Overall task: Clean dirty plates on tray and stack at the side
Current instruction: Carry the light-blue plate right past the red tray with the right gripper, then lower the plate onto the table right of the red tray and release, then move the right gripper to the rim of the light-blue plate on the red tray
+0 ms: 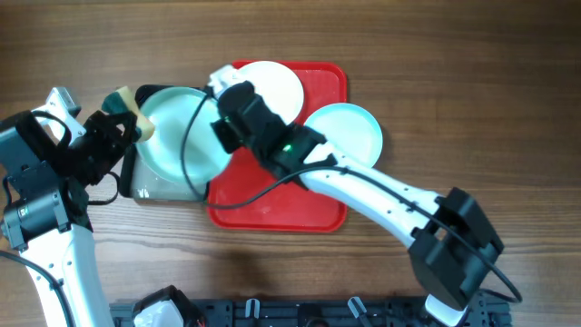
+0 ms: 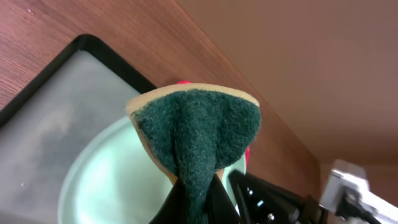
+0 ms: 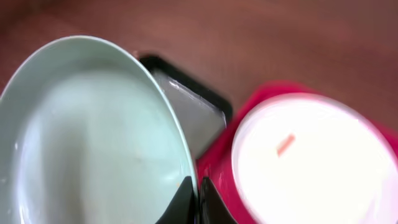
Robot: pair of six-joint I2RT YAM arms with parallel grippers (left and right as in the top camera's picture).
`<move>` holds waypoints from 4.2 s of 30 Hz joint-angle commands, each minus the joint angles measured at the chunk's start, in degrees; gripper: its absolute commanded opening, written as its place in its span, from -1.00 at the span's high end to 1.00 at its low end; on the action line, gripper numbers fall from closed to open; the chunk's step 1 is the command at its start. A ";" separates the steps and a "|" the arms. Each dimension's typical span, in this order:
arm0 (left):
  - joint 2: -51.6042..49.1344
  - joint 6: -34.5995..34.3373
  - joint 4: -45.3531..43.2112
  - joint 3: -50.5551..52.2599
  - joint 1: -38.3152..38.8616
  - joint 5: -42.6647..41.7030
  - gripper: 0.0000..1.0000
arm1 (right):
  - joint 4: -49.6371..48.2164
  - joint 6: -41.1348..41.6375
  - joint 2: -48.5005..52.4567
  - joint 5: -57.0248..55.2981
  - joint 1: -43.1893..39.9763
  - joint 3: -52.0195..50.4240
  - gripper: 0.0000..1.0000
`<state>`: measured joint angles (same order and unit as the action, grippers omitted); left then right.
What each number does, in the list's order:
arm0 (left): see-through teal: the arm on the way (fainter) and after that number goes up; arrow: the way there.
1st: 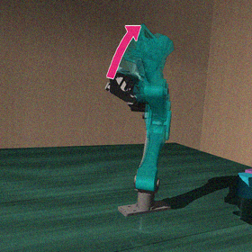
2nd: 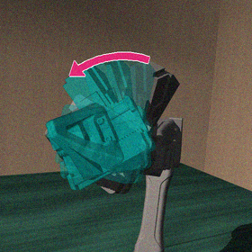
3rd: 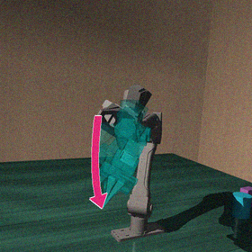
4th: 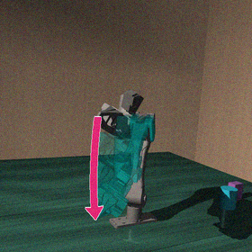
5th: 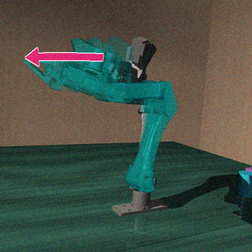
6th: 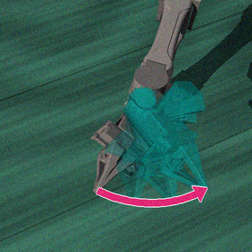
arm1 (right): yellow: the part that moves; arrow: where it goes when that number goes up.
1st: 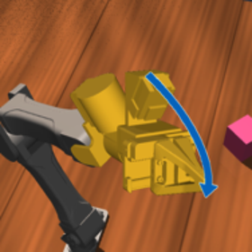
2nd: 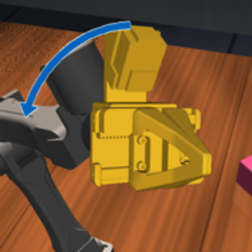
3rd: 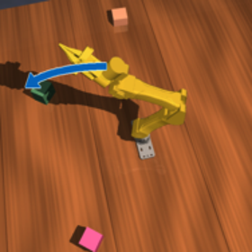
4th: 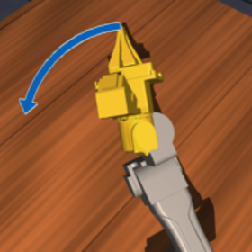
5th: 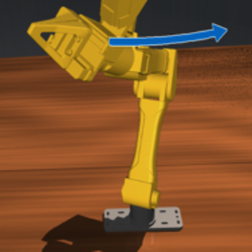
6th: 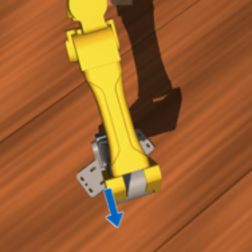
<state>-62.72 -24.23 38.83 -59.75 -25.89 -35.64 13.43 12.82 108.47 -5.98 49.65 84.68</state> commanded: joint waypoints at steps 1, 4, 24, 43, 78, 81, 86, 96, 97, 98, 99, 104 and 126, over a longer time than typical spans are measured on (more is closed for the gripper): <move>0.68 1.75 -0.20 -1.01 -0.26 0.15 0.92 | 5.49 7.15 -2.73 12.63 -4.74 0.83 0.91; 0.68 4.09 -0.20 -1.01 -0.26 0.15 0.92 | 10.58 8.66 -3.65 20.68 -8.85 0.83 0.91; 0.68 4.55 0.31 -1.01 -0.26 0.35 0.92 | 33.44 3.65 -10.45 25.03 -46.60 0.81 0.91; 0.68 6.10 1.36 -1.01 -0.26 0.76 0.92 | 35.28 3.26 -6.45 1.22 -62.38 0.04 0.91; 0.68 7.56 2.43 -1.01 -0.26 0.76 0.92 | 29.68 -14.38 12.09 17.64 -55.15 0.04 0.81; 0.68 7.56 2.40 -1.01 -0.26 0.76 0.92 | 29.59 -14.40 12.07 17.64 -54.45 0.22 0.56; 0.68 7.56 2.40 -1.01 -0.26 0.76 0.92 | 32.81 -14.27 10.60 18.34 -54.36 3.13 0.17; 0.68 7.54 2.40 -1.01 -0.26 0.76 0.92 | 42.36 -14.27 -1.57 24.06 -54.21 4.57 0.27; 0.68 7.56 2.40 -1.01 -0.26 0.76 0.92 | 43.47 -14.36 -2.40 24.00 -53.99 4.57 0.28; 0.68 7.56 2.40 -1.01 -0.26 0.76 0.92 | 44.50 -14.45 -2.99 23.54 -53.72 4.57 0.27; 0.68 7.54 2.40 -1.01 -0.26 0.76 0.92 | 45.22 -14.56 -3.17 22.47 -53.44 4.57 0.24; 0.68 7.54 2.45 -1.01 -0.26 0.76 0.92 | 41.22 -14.91 -1.79 16.06 -52.70 2.19 0.22; 0.68 7.54 3.04 -1.01 -0.26 0.76 0.92 | 38.05 -18.62 1.92 14.58 -41.92 -4.57 0.20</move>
<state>-62.72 -18.04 41.67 -59.77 -25.89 -34.98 51.42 -4.86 110.06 14.83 7.66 80.16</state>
